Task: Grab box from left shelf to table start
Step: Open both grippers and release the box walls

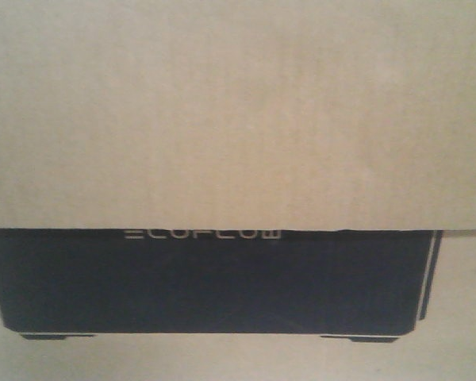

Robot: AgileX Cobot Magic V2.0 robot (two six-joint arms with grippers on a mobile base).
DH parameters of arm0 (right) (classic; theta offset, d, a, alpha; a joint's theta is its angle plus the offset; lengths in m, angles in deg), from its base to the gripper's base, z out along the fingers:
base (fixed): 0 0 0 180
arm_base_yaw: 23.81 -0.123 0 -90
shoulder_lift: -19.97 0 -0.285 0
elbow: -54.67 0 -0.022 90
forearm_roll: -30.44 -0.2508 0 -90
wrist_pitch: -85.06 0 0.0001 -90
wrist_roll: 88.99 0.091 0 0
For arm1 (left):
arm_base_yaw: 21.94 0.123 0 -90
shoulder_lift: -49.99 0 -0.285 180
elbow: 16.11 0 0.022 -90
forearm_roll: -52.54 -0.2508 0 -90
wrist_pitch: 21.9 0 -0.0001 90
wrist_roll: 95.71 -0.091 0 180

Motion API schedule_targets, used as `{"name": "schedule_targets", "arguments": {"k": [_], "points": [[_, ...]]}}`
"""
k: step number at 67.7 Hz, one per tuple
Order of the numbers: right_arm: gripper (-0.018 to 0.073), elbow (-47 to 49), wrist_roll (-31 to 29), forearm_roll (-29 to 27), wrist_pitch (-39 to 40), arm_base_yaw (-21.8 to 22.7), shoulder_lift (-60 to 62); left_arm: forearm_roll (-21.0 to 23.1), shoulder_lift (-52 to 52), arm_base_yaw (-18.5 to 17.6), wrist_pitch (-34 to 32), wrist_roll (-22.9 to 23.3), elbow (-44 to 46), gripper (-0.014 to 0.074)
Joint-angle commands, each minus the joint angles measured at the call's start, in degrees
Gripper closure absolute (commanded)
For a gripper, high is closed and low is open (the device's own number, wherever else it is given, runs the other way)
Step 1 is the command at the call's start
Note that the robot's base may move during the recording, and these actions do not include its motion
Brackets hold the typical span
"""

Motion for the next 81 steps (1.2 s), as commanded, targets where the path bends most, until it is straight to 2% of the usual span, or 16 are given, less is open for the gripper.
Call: {"name": "schedule_targets", "arguments": {"k": [1, 8, 14, 17, 21, 24, 25, 30, 34, 40, 48, 53, 61, 67, 74, 81], "points": [[0.0499, 2.2, -1.8, -3.7, 5.2, -0.3, 2.0, 1.9, 0.5, -0.4, -4.7, -1.5, 2.5, 0.0695], [0.0454, 2.2, -1.8, -2.9, 4.9, -0.3, 2.0, 2.5, 1.2, -0.4, -4.6, -1.6, 2.5, 0.0694], [0.0327, 2.2, -1.8, -2.2, 4.5, -0.3, 2.0, 2.9, 1.3, -0.4, -4.6, -1.7, 2.5, 0.0687], [0.0234, 2.2, -1.8, -1.8, 4.3, -0.3, 2.0, 2.9, 1.3, -0.4, -4.6, -1.8, 2.5, 0.0668], [0.0094, 2.2, -1.7, -1.5, 3.9, -0.3, 2.0, 3.0, 1.3, -0.4, -4.5, -1.8, 2.5, 0.0579], [0.0025, 2.2, -1.7, -1.2, 3.7, -0.3, 2.0, 3.0, 1.3, -0.4, -4.4, -1.8, 2.5, 0.0489], [0.0001, 2.2, -1.7, -1.1, 3.6, -0.3, 2.0, 3.1, 1.3, -0.4, -4.4, -1.8, 2.5, 0.0489], [-0.0075, 2.3, -1.7, -0.6, 3.3, -0.3, 2.1, 3.7, 1.3, -0.4, -4.4, -1.8, 2.5, 0.029], [-0.0066, 2.7, -1.3, 0.5, 3.0, -0.3, 2.3, 4.2, 1.3, -0.4, -4.3, -1.8, 2.5, 0.0151], [-0.0066, 3.4, -0.2, 2.8, 2.5, -0.3, 2.8, 4.5, 1.2, -0.4, -3.9, -1.8, 2.6, 0.0059], [-0.0066, 4.9, 2.3, 6.3, 2.2, -0.3, 4.5, 4.6, 0.5, -0.4, -2.9, -1.8, 3.7, 0.0062], [-0.0066, 5.7, 2.6, 6.7, 2.0, -0.3, 6.3, 4.6, -0.8, -0.4, -2.8, -1.8, 4.9, 0.007], [-0.006, 5.8, 3.6, 6.7, 2.2, -0.3, 10.2, 3.9, -4.3, -0.4, -2.6, -1.8, 7.4, 0.0108], [-0.0003, 5.7, 3.9, 6.7, 1.6, -0.3, 14.0, 3.8, -8.6, -0.4, -2.3, -1.8, 8.1, 0.0155], [0.0157, 5.3, 4.0, 6.7, 1.5, -0.3, 18.8, 3.7, -14.7, -0.4, -2.3, -1.8, 7.3, 0.0249], [0.0381, 2.5, 4.0, 6.7, 2.5, -0.3, 24.7, 2.5, -21.1, -0.4, -2.3, -1.8, 3.7, 0.0407]]}}
